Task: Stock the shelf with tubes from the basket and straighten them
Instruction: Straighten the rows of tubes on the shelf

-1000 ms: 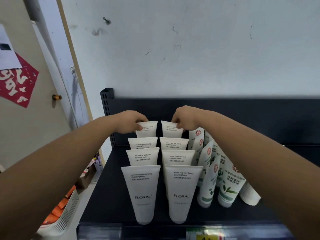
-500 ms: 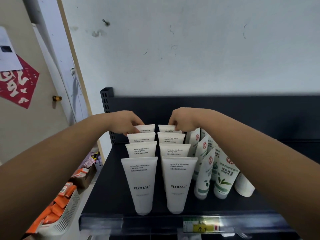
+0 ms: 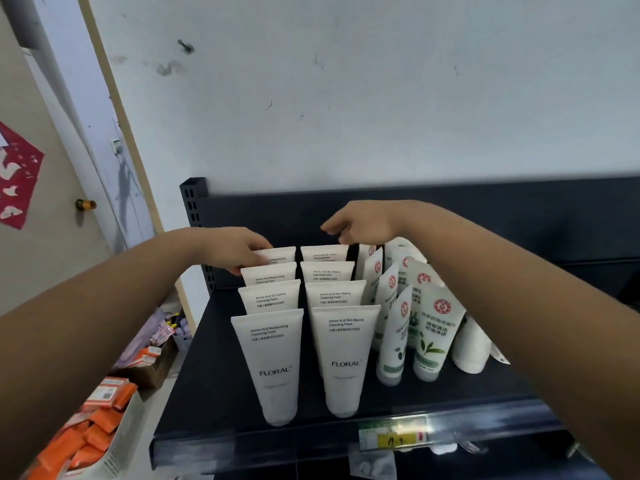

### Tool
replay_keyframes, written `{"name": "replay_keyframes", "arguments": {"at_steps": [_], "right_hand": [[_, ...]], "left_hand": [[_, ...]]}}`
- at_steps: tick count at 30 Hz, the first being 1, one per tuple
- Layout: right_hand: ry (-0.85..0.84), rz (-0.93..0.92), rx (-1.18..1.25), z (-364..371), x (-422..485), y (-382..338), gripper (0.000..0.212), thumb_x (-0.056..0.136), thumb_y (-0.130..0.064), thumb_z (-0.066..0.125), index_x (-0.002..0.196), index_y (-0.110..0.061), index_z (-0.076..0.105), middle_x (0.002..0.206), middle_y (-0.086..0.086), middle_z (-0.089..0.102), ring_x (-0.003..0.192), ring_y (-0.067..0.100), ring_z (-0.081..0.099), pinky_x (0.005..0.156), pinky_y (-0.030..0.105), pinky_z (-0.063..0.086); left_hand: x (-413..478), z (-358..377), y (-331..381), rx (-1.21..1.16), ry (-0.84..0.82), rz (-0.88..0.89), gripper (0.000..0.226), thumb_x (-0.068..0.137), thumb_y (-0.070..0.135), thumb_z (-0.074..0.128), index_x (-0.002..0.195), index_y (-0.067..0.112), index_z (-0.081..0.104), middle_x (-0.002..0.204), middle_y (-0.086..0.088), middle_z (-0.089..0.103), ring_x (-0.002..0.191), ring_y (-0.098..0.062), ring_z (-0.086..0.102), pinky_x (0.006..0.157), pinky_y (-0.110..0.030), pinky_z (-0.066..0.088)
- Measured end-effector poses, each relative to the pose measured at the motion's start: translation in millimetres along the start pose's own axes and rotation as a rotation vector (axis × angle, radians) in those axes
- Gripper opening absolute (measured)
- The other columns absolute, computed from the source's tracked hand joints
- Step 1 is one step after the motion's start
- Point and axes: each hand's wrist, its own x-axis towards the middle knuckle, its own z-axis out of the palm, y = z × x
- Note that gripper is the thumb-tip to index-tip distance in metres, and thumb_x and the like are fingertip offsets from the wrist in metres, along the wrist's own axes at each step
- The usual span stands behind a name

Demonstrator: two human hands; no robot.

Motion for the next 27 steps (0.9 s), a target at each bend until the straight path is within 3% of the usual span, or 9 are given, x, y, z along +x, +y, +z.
{"name": "replay_keyframes", "arguments": {"at_steps": [2, 5, 10, 15, 20, 23, 25, 27], "right_hand": [[0.093, 0.027, 0.124, -10, -16, 14, 0.046, 0.098, -0.010, 0.051, 0.143, -0.020, 0.047, 0.141, -0.003, 0.054, 0.130, 0.014, 0.049, 0.108, 0.028, 0.036], [0.162, 0.124, 0.137, -19, -44, 34, 0.039, 0.097, -0.013, 0.054, 0.135, -0.023, 0.056, 0.136, -0.006, 0.057, 0.125, 0.013, 0.052, 0.107, 0.029, 0.037], [0.257, 0.207, 0.181, -15, -85, 54, 0.027, 0.095, -0.017, 0.057, 0.119, -0.027, 0.066, 0.122, -0.012, 0.064, 0.115, 0.010, 0.057, 0.106, 0.032, 0.041], [0.283, 0.241, 0.103, 5, -120, 54, 0.018, 0.092, -0.028, 0.061, 0.106, -0.022, 0.071, 0.097, -0.010, 0.071, 0.095, 0.012, 0.066, 0.089, 0.032, 0.050], [0.157, 0.276, -0.077, 28, -133, 46, 0.036, 0.088, -0.047, 0.064, 0.113, -0.021, 0.069, 0.107, -0.006, 0.068, 0.099, 0.015, 0.062, 0.086, 0.031, 0.050], [0.083, 0.271, -0.168, 45, -131, 45, 0.034, 0.091, -0.035, 0.063, 0.120, -0.016, 0.066, 0.111, -0.001, 0.065, 0.100, 0.020, 0.060, 0.080, 0.029, 0.045], [0.077, 0.239, -0.193, 52, -128, 49, 0.025, 0.093, -0.026, 0.060, 0.111, -0.010, 0.068, 0.101, 0.002, 0.065, 0.091, 0.023, 0.059, 0.074, 0.032, 0.043], [0.091, 0.216, -0.191, 52, -128, 54, 0.021, 0.092, -0.022, 0.059, 0.103, -0.007, 0.069, 0.094, 0.006, 0.066, 0.086, 0.025, 0.059, 0.069, 0.033, 0.043]], "left_hand": [[-3, -5, 6, 0.044, -0.039, -0.029, 0.040, 0.096, 0.041, 0.053, 0.133, 0.025, 0.053, 0.122, 0.002, 0.064, 0.113, -0.020, 0.060, 0.093, -0.037, 0.052], [-8, -15, 29, 0.113, 0.120, 0.012, 0.050, 0.095, 0.047, 0.051, 0.139, 0.023, 0.048, 0.134, 0.005, 0.054, 0.122, -0.017, 0.052, 0.095, -0.029, 0.044], [-17, -12, 90, 0.096, 0.374, 0.243, 0.031, 0.091, 0.040, 0.061, 0.115, 0.022, 0.066, 0.116, 0.007, 0.064, 0.107, -0.012, 0.058, 0.088, -0.026, 0.041], [-33, 22, 156, 0.221, 0.190, 0.416, 0.026, 0.087, 0.045, 0.064, 0.103, 0.026, 0.070, 0.101, 0.012, 0.069, 0.097, -0.006, 0.063, 0.086, -0.026, 0.048], [-25, 65, 188, 0.537, 0.070, 0.378, 0.048, 0.084, 0.058, 0.060, 0.111, 0.019, 0.069, 0.106, 0.006, 0.070, 0.097, -0.014, 0.064, 0.088, -0.034, 0.052], [-13, 84, 193, 0.611, 0.042, 0.301, 0.049, 0.083, 0.057, 0.061, 0.101, 0.012, 0.070, 0.091, 0.001, 0.071, 0.081, -0.017, 0.065, 0.072, -0.030, 0.052], [-8, 91, 197, 0.636, 0.055, 0.273, 0.036, 0.086, 0.044, 0.064, 0.093, 0.009, 0.070, 0.080, -0.002, 0.068, 0.071, -0.018, 0.061, 0.063, -0.028, 0.047], [-5, 96, 201, 0.641, 0.067, 0.250, 0.027, 0.088, 0.034, 0.066, 0.093, 0.008, 0.070, 0.083, -0.004, 0.069, 0.073, -0.019, 0.063, 0.063, -0.029, 0.048]]}}
